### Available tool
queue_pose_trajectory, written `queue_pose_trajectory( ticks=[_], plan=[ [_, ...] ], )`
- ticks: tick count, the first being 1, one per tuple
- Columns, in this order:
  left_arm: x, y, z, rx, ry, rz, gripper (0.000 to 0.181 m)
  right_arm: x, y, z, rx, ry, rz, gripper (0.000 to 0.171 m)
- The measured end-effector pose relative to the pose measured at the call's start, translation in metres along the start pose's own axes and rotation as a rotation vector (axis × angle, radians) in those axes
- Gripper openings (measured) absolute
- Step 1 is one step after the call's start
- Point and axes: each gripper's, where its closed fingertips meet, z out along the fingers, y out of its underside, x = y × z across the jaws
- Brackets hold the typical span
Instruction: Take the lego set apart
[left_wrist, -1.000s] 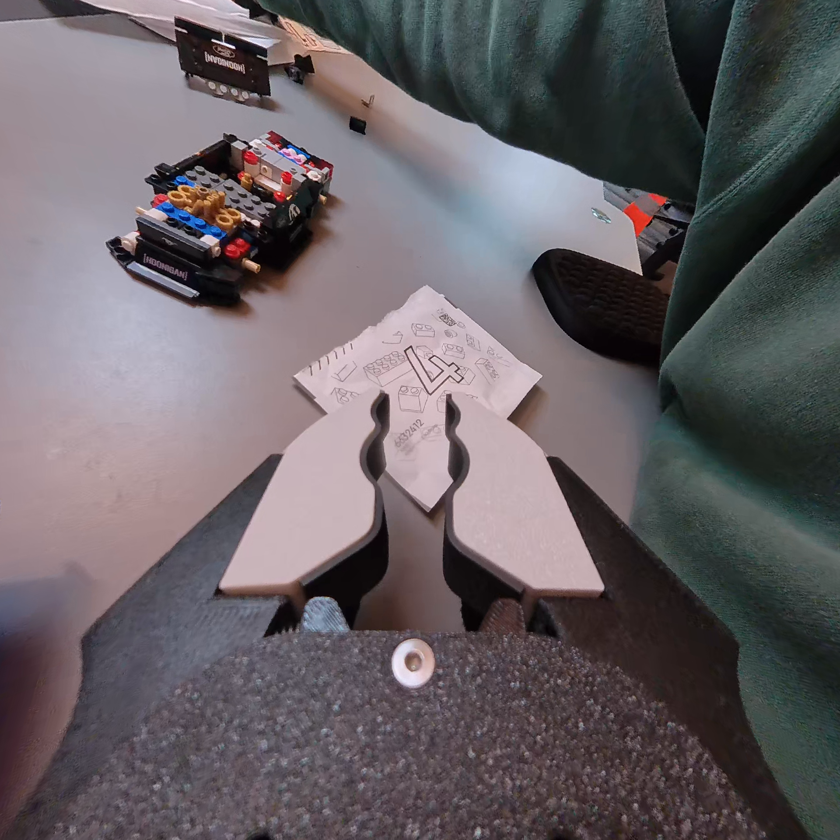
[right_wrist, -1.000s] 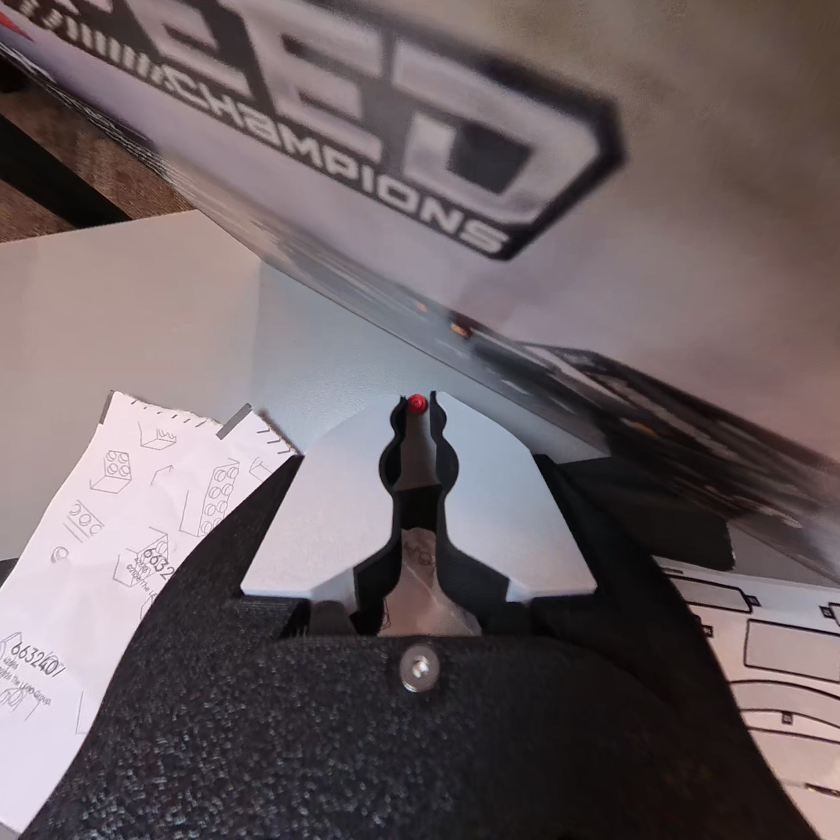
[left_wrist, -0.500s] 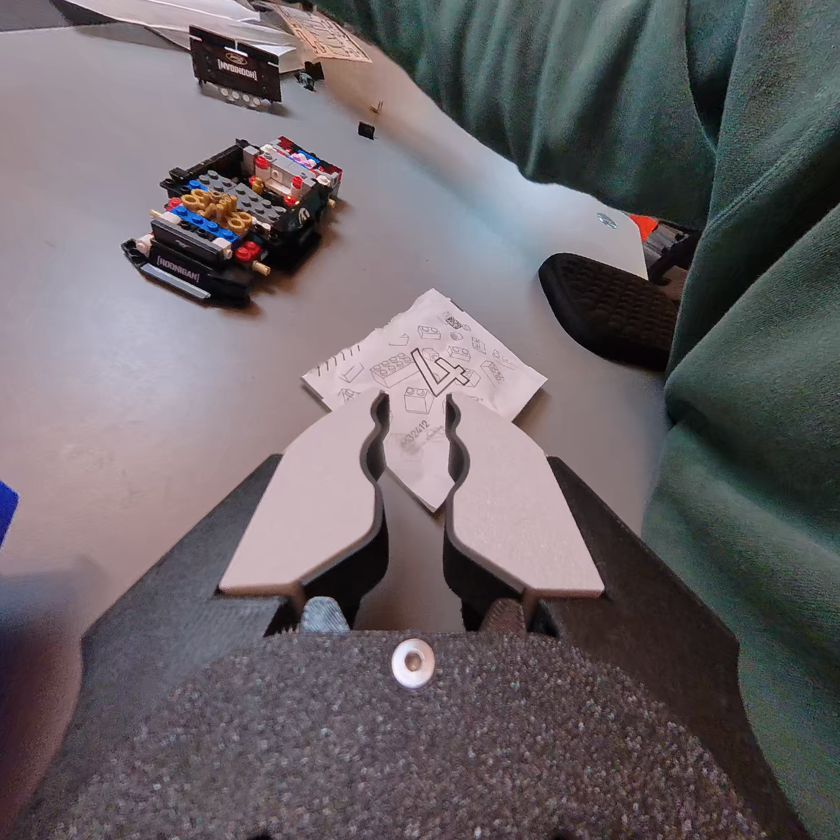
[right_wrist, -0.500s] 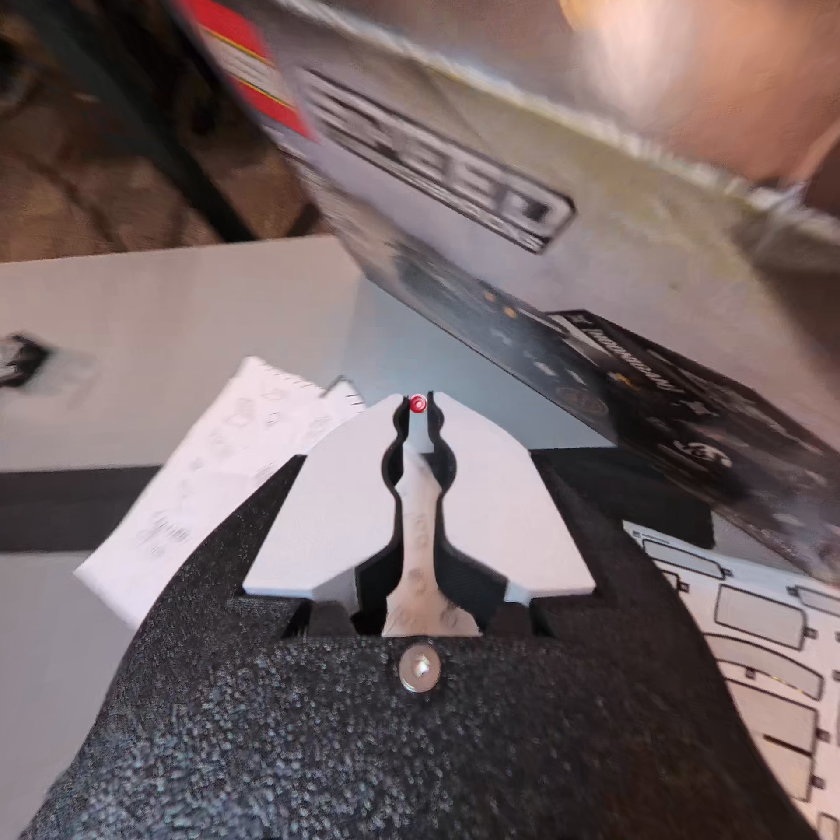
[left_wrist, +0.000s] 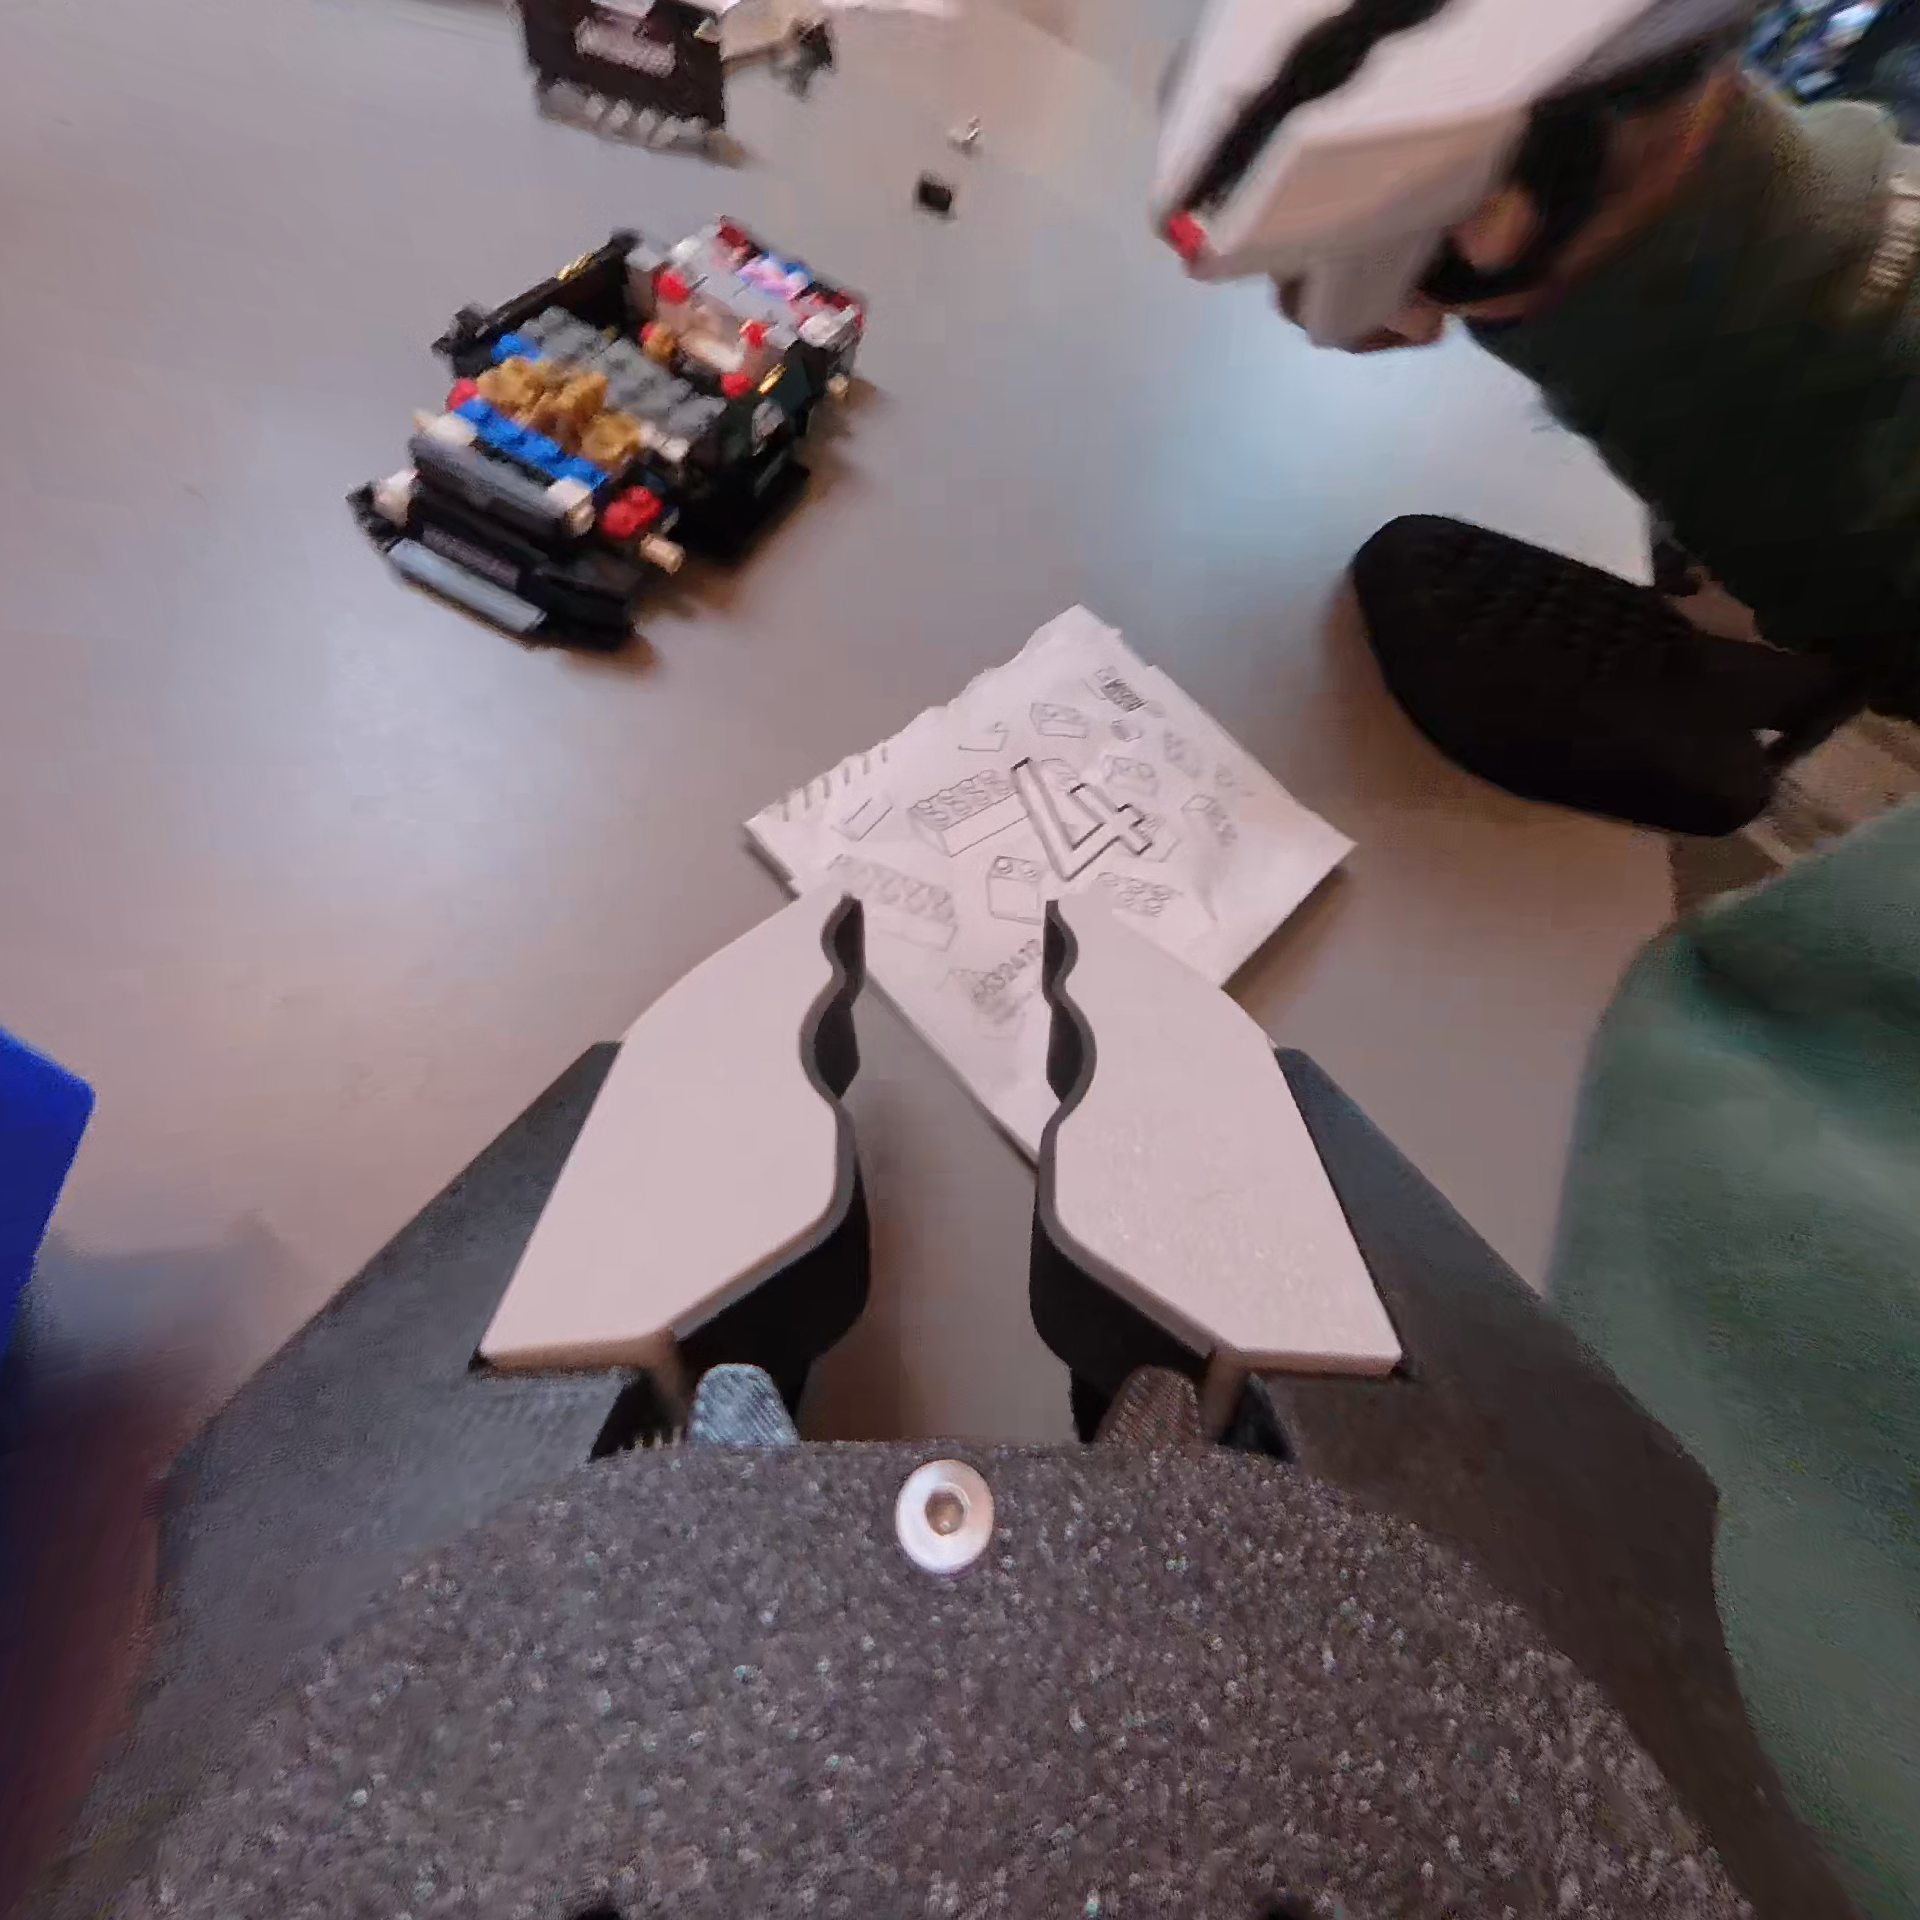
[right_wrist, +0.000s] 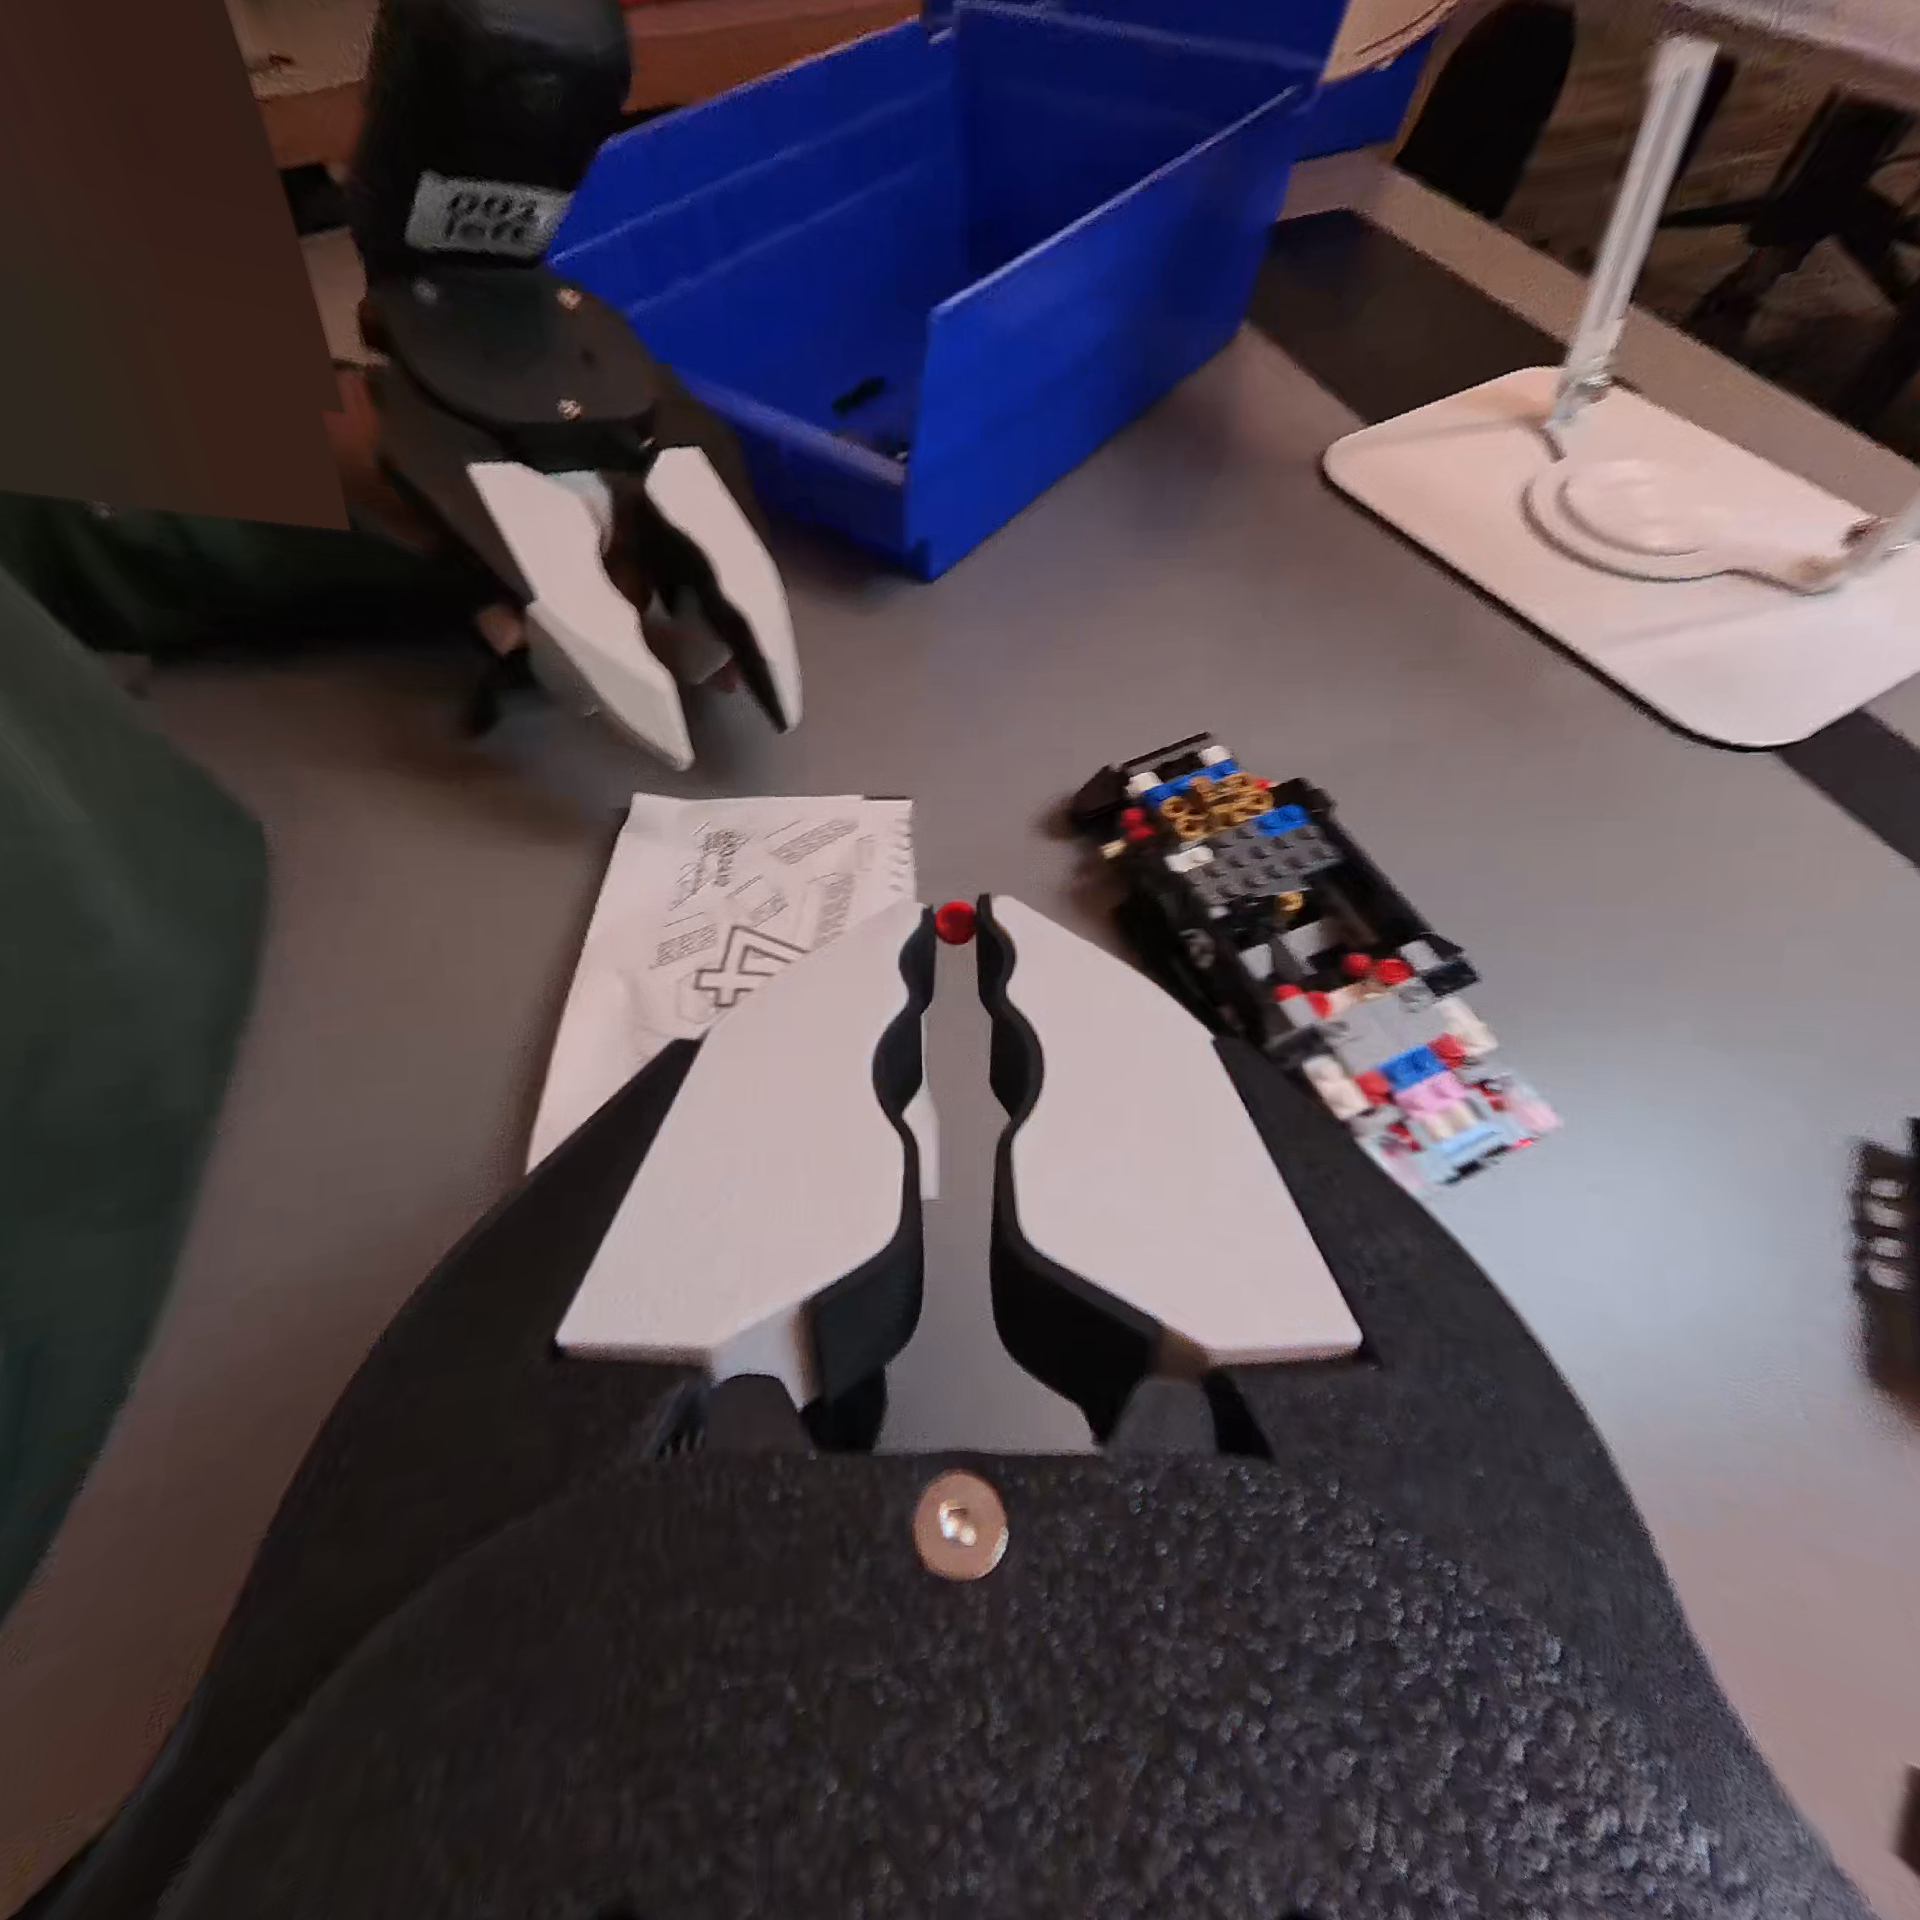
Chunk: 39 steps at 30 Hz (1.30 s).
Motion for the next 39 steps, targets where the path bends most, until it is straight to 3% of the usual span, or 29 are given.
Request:
queue_pose_trajectory(
  ticks=[6, 15, 24, 32, 35, 39],
  plan=[
    [-0.006, 0.016, 0.012, -0.158, -0.035, -0.156, 0.038, -0.032, 0.013, 0.023, 0.013, -0.030, -0.021, 0.008],
    [-0.006, 0.020, 0.023, -0.227, -0.101, -0.081, 0.026, -0.033, 0.027, 0.026, -0.023, -0.010, -0.008, 0.008],
    [-0.003, 0.021, 0.026, -0.234, -0.135, -0.027, 0.026, -0.041, 0.048, 0.040, -0.125, -0.016, -0.041, 0.008],
    [0.009, 0.041, 0.005, -0.356, -0.093, 0.085, 0.017, -0.045, 0.047, 0.048, -0.141, -0.008, -0.049, 0.008],
    [0.007, 0.051, -0.009, -0.387, -0.105, 0.085, 0.002, -0.044, 0.046, 0.047, -0.132, 0.001, -0.049, 0.008],
    [0.005, 0.057, -0.022, -0.361, -0.120, 0.062, 0.000, -0.042, 0.041, 0.045, -0.104, 0.010, -0.039, 0.007]
  ],
)
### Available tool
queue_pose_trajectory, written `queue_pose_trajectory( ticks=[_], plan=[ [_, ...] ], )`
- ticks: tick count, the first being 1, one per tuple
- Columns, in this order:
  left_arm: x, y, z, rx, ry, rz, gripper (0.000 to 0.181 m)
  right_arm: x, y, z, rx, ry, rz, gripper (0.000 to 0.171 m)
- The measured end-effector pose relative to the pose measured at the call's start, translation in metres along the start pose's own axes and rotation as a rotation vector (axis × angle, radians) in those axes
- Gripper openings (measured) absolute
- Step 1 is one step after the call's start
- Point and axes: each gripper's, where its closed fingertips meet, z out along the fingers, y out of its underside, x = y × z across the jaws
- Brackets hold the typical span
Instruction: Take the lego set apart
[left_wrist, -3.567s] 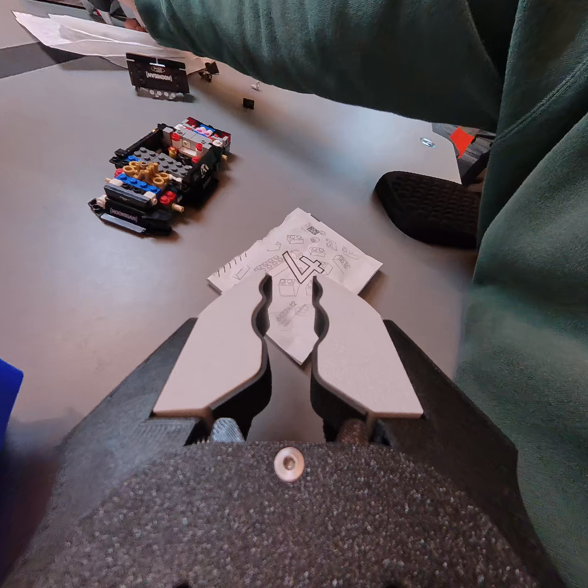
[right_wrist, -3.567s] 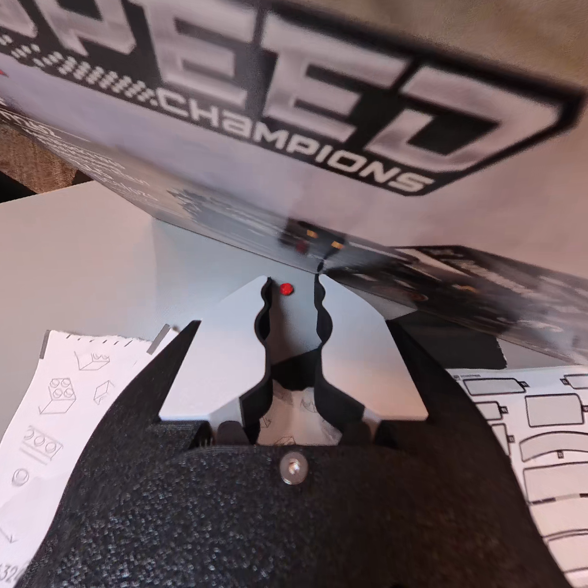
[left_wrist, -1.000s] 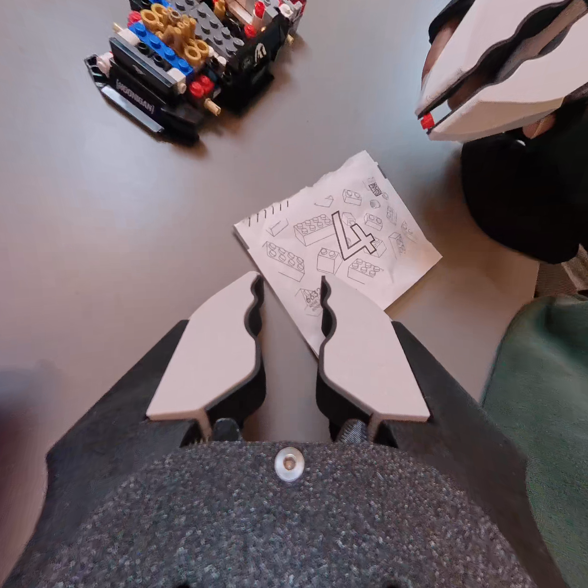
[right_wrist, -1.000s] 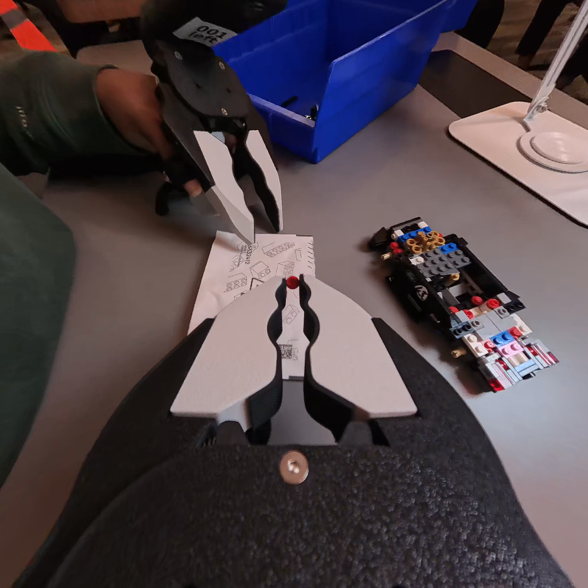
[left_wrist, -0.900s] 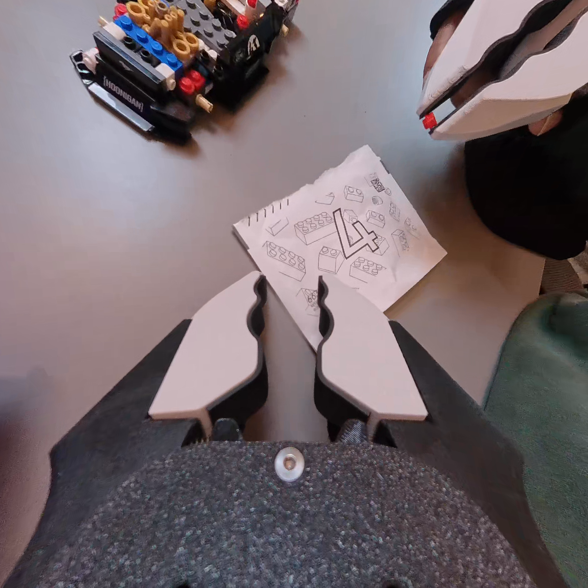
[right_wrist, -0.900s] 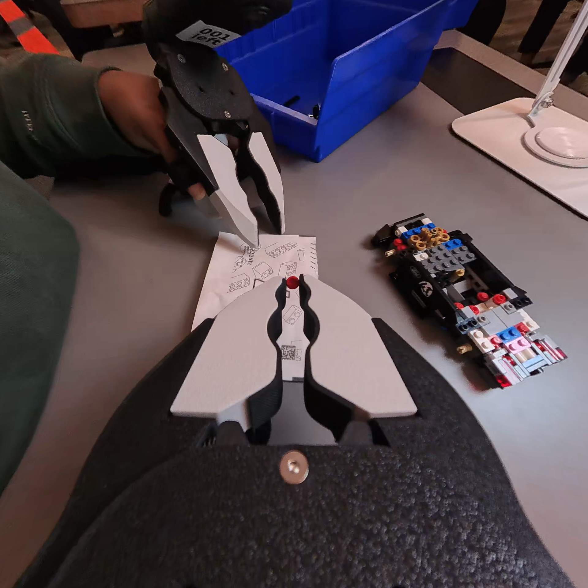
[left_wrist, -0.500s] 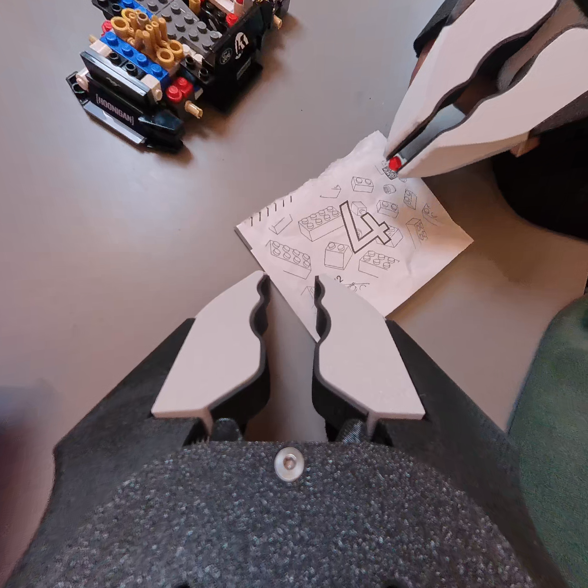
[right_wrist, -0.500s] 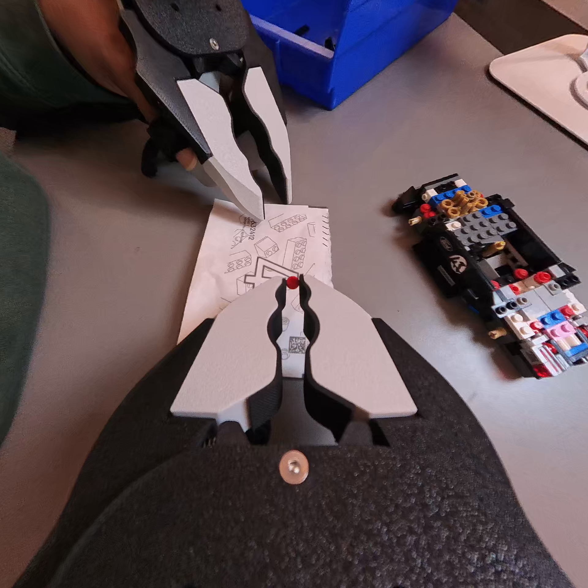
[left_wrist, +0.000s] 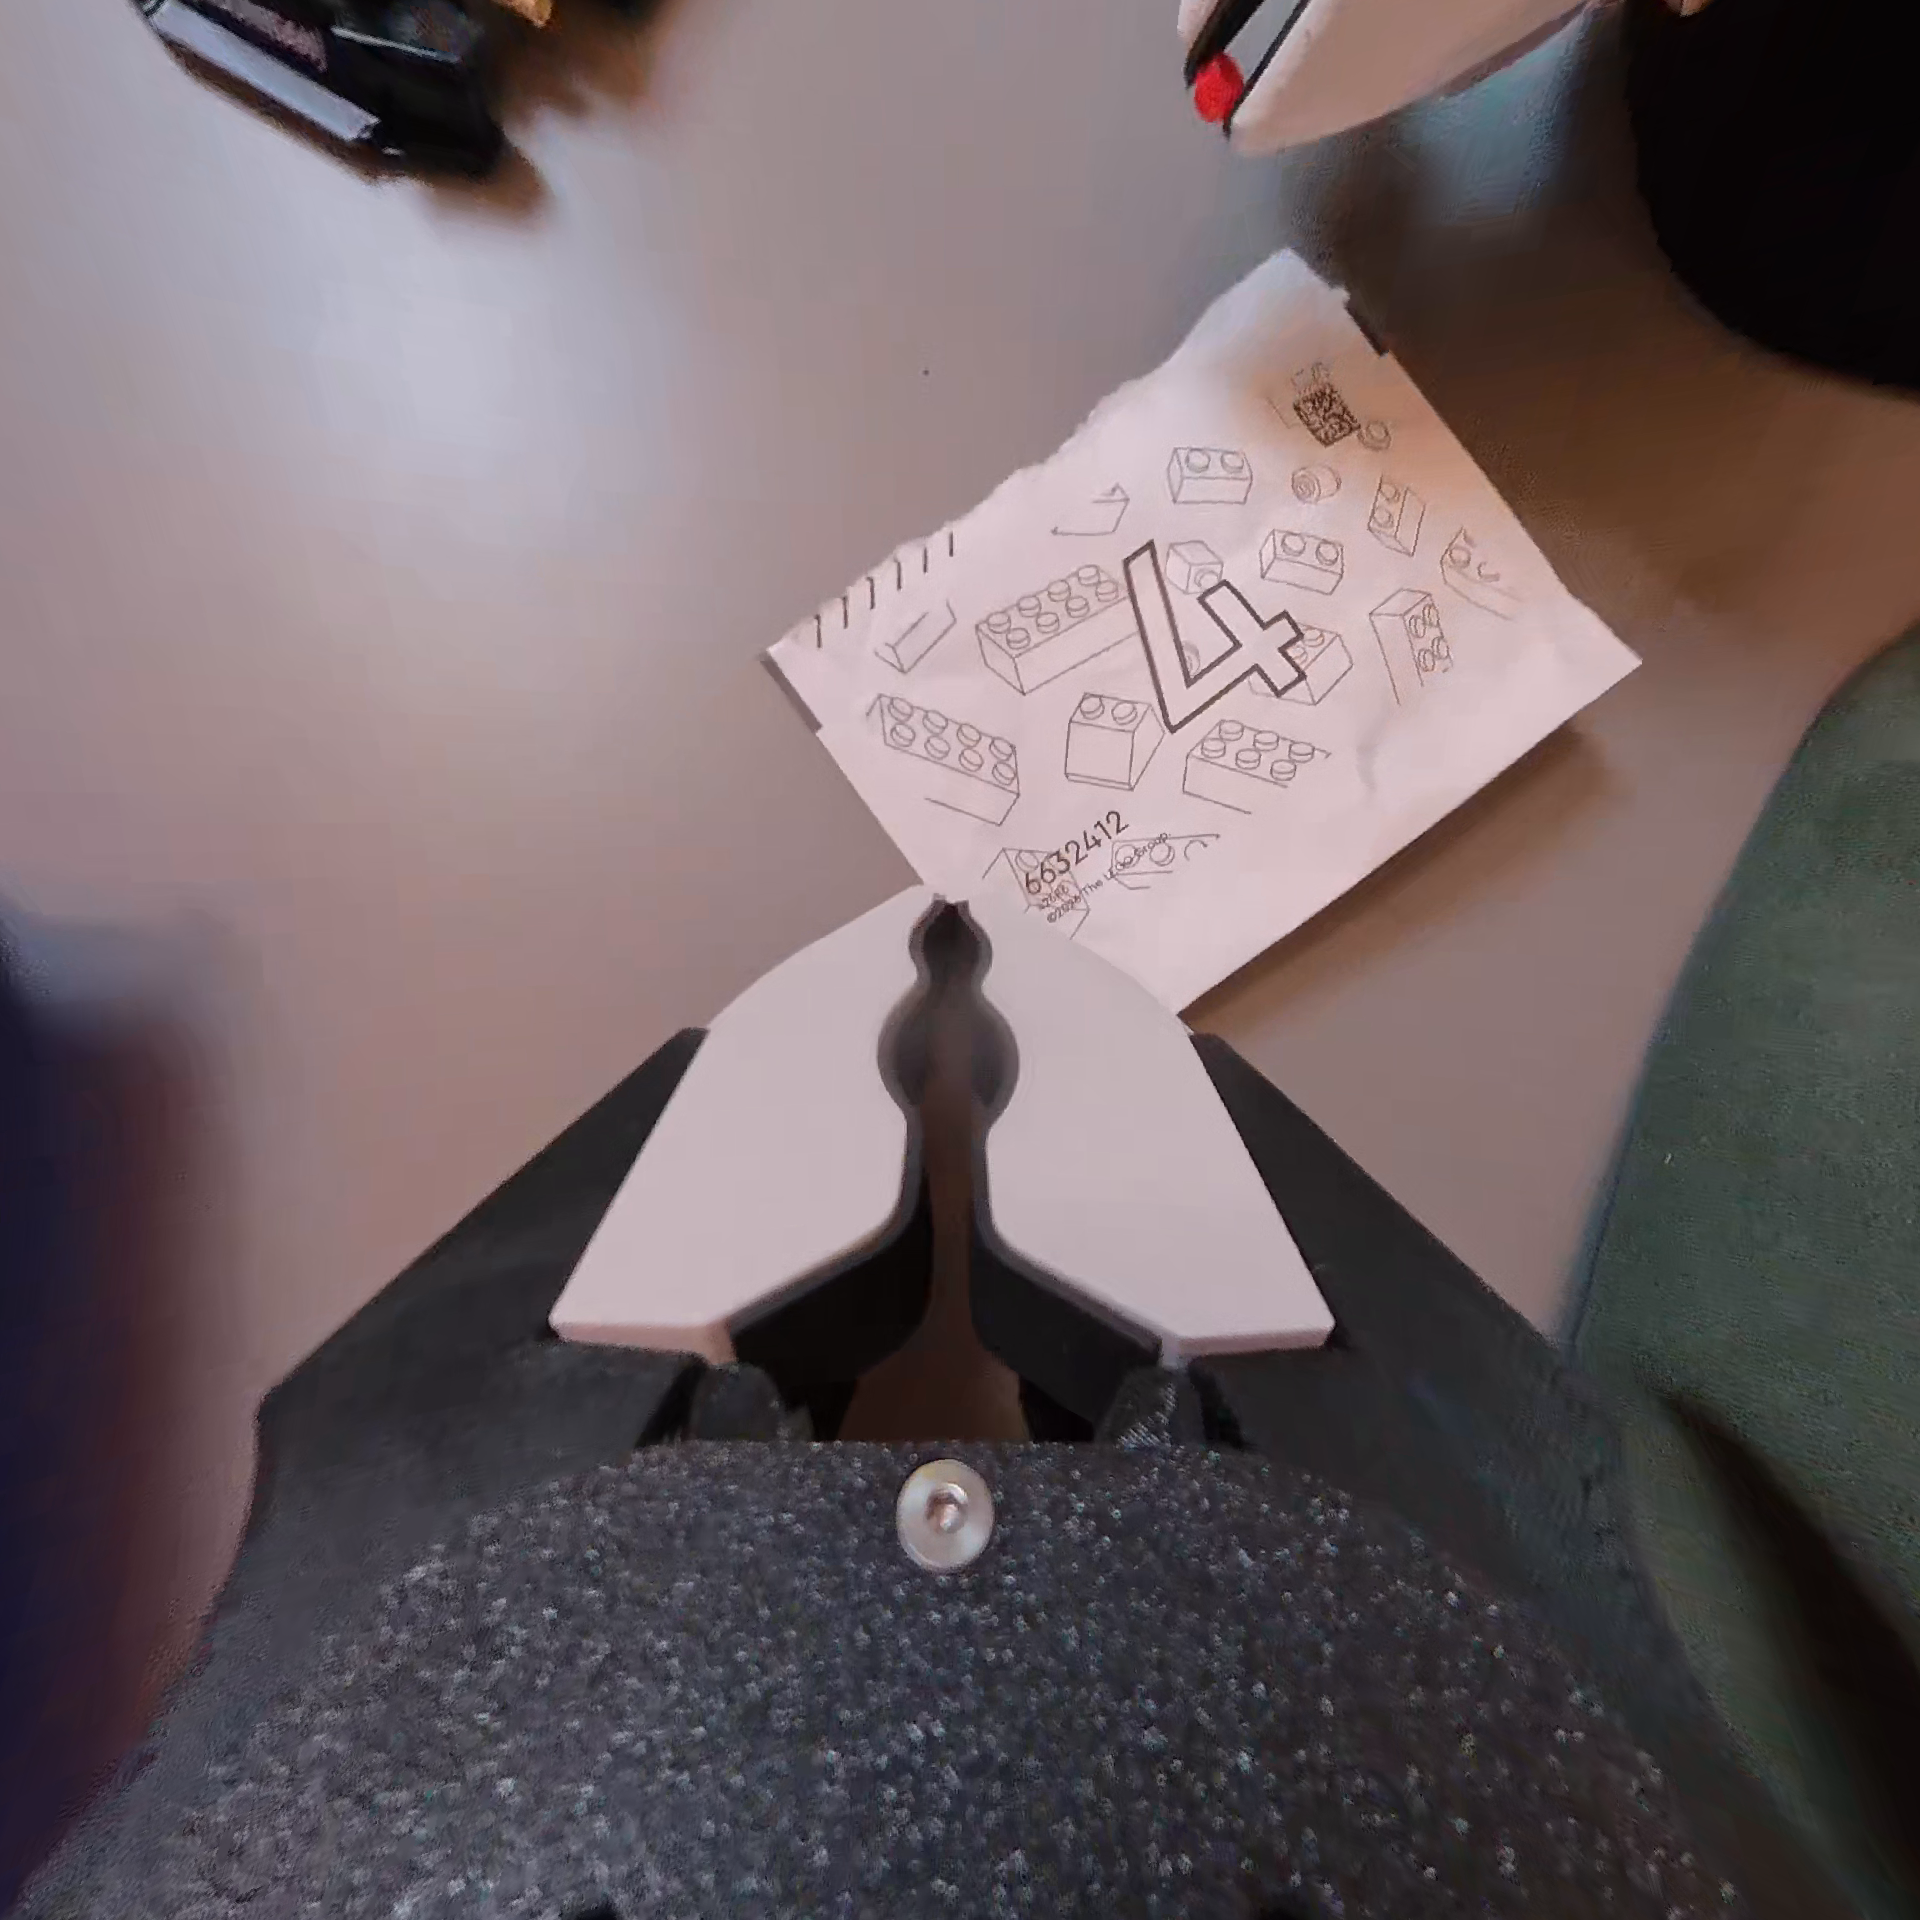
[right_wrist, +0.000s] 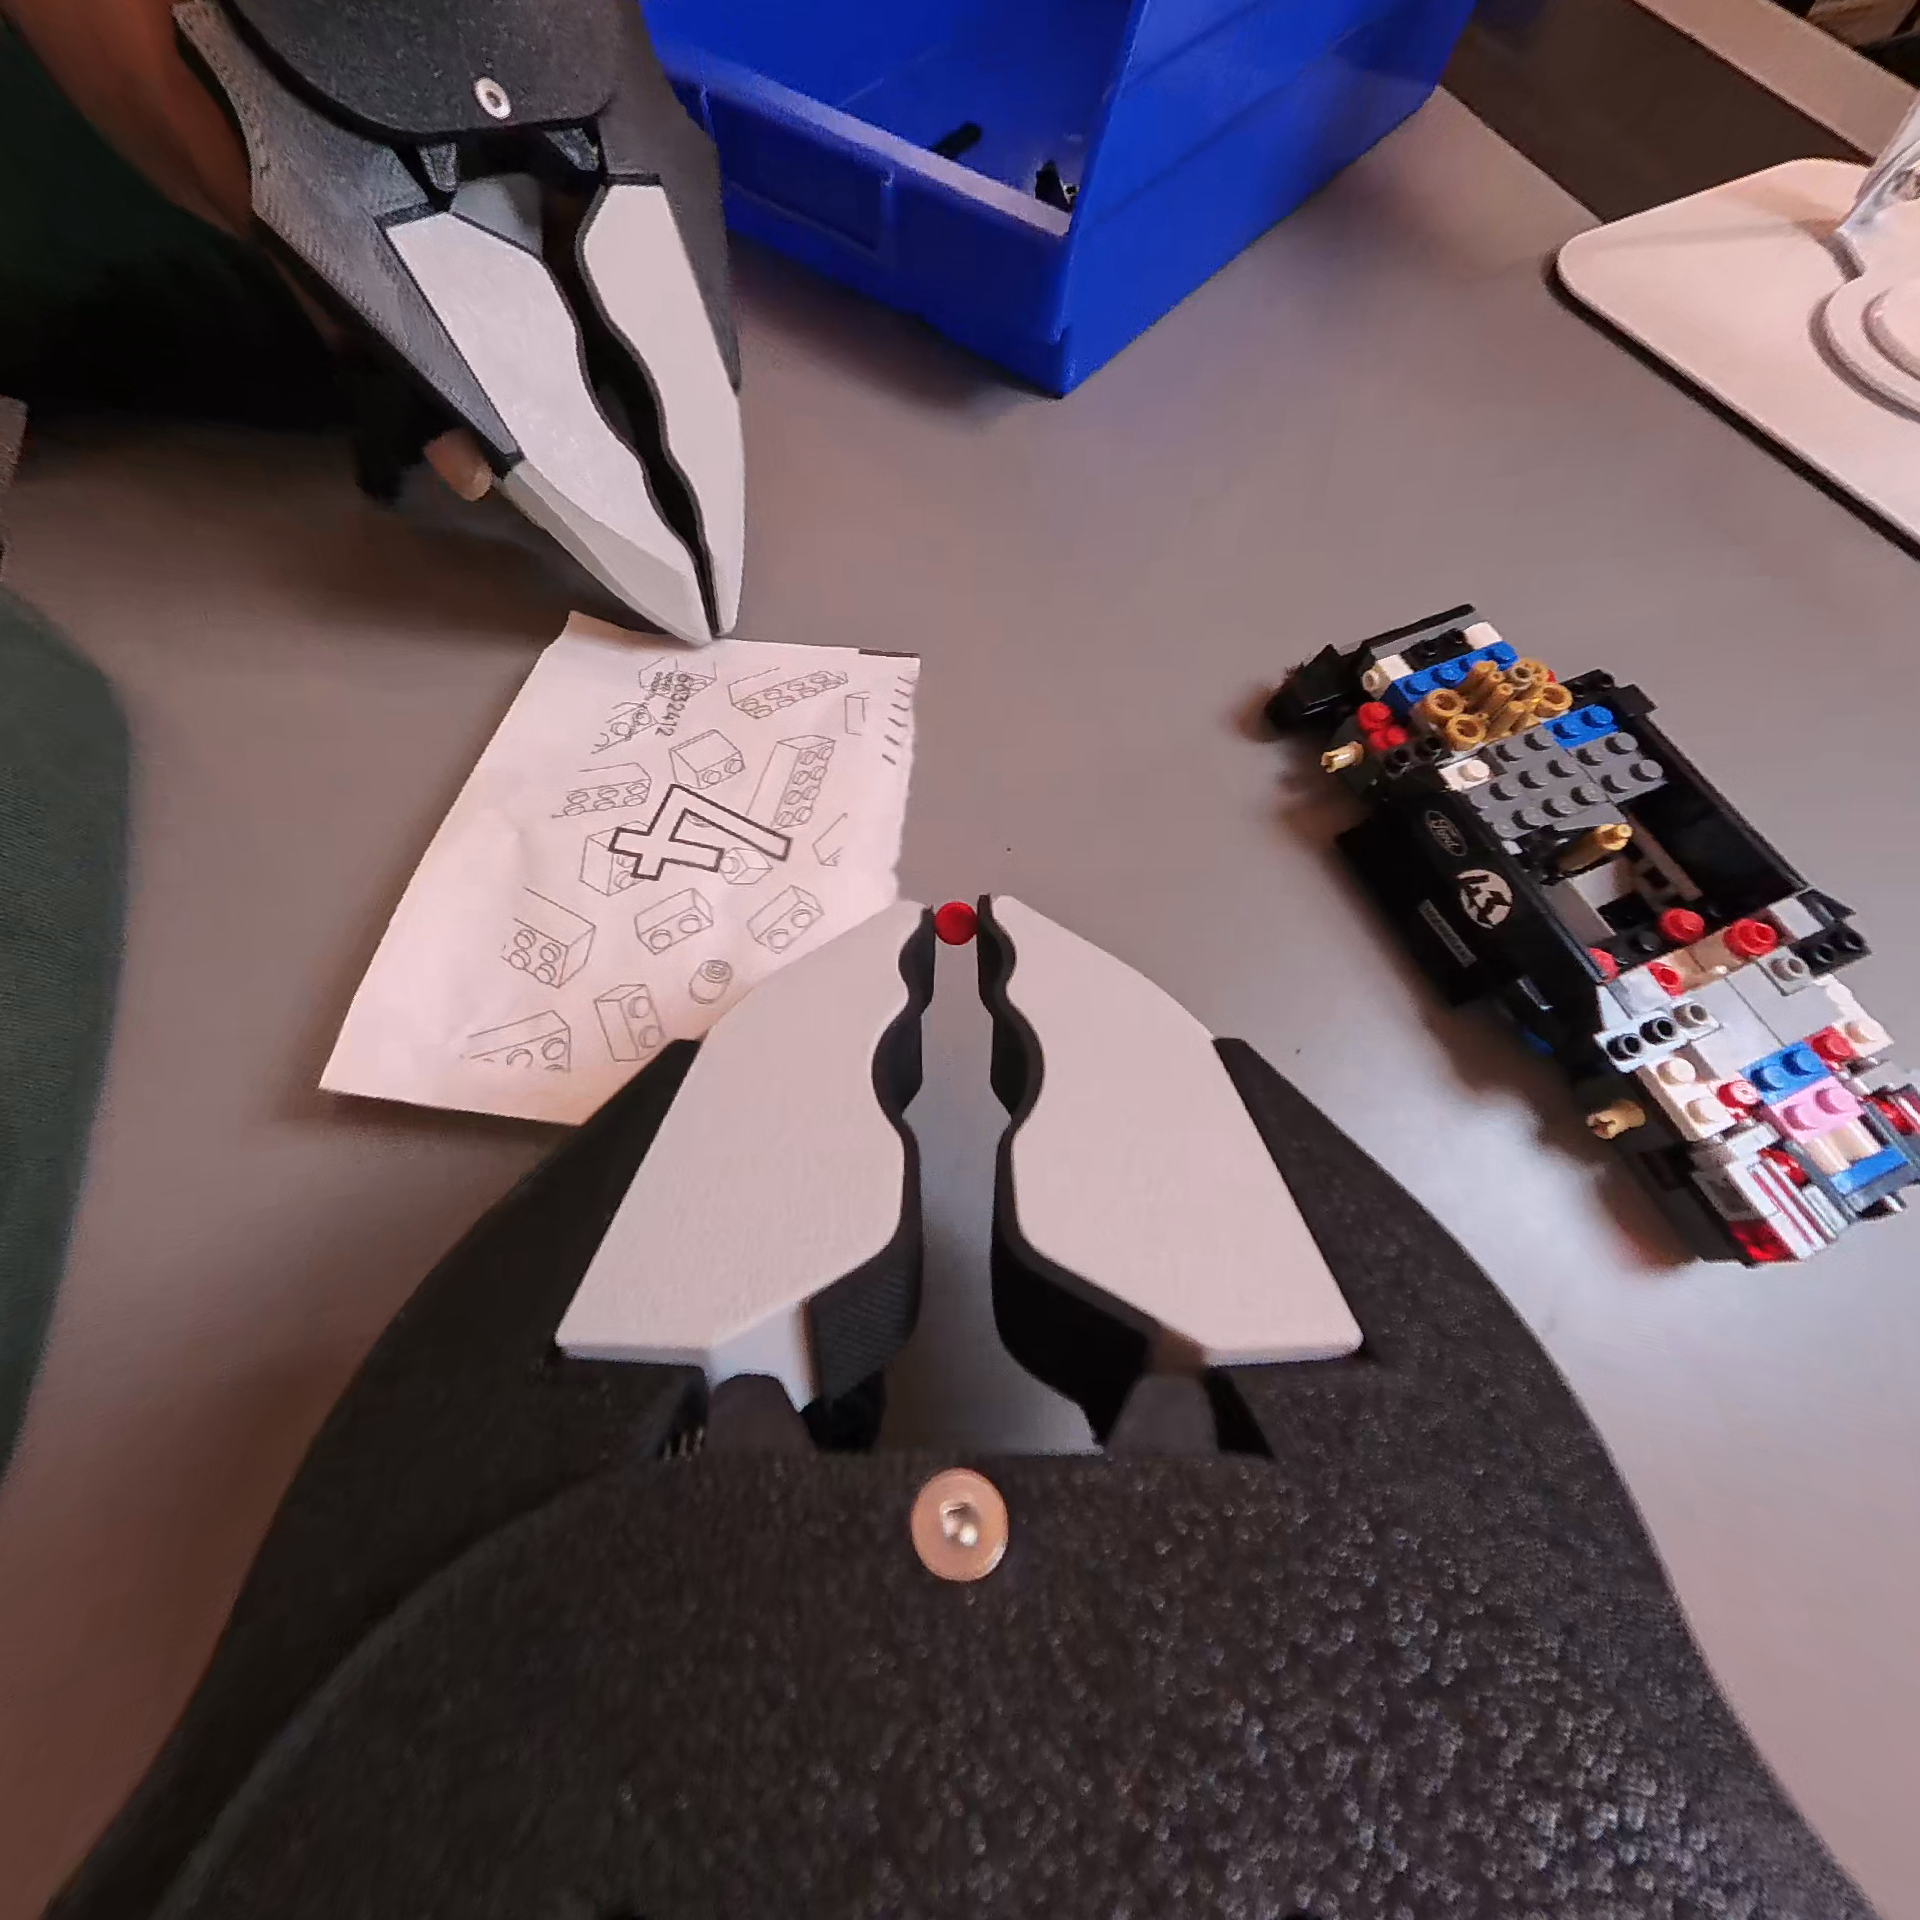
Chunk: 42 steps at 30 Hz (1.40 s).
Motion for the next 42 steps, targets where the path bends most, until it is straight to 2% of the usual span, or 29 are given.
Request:
queue_pose_trajectory(
  ticks=[6, 9, 10, 11, 17, 20, 26, 32, 38, 42],
  plan=[
    [-0.005, 0.000, -0.022, 0.077, -0.002, -0.081, 0.000, 0.003, -0.003, -0.003, 0.019, 0.019, 0.003, 0.008],
    [-0.002, -0.001, -0.021, 0.087, 0.039, -0.153, 0.003, 0.003, -0.005, -0.004, 0.029, 0.022, 0.005, 0.007],
    [0.001, -0.001, -0.017, 0.087, 0.064, -0.191, 0.023, 0.003, -0.005, -0.004, 0.032, 0.020, 0.007, 0.007],
    [0.003, 0.002, -0.012, 0.063, 0.084, -0.222, 0.032, 0.003, -0.005, -0.004, 0.033, 0.021, 0.007, 0.008],
    [0.017, -0.004, 0.001, 0.043, 0.102, -0.235, 0.023, 0.002, -0.008, -0.010, 0.054, 0.029, 0.000, 0.008],
    [0.021, -0.004, 0.008, 0.031, 0.070, -0.197, 0.003, 0.003, -0.010, -0.013, 0.068, 0.030, 0.005, 0.008],
    [0.032, -0.008, 0.015, 0.048, 0.084, -0.151, 0.000, 0.005, -0.012, -0.019, 0.087, 0.040, 0.005, 0.008],
    [0.023, -0.042, -0.012, 0.283, 0.085, -0.195, 0.000, 0.013, -0.019, -0.030, 0.132, 0.078, 0.016, 0.007],
    [-0.041, -0.084, -0.059, 0.657, -0.034, -0.378, 0.001, 0.023, -0.028, -0.043, 0.189, 0.126, 0.035, 0.008],
    [-0.082, -0.108, -0.081, 0.809, -0.172, -0.426, 0.001, 0.025, -0.030, -0.047, 0.202, 0.137, 0.041, 0.008]
  ],
)
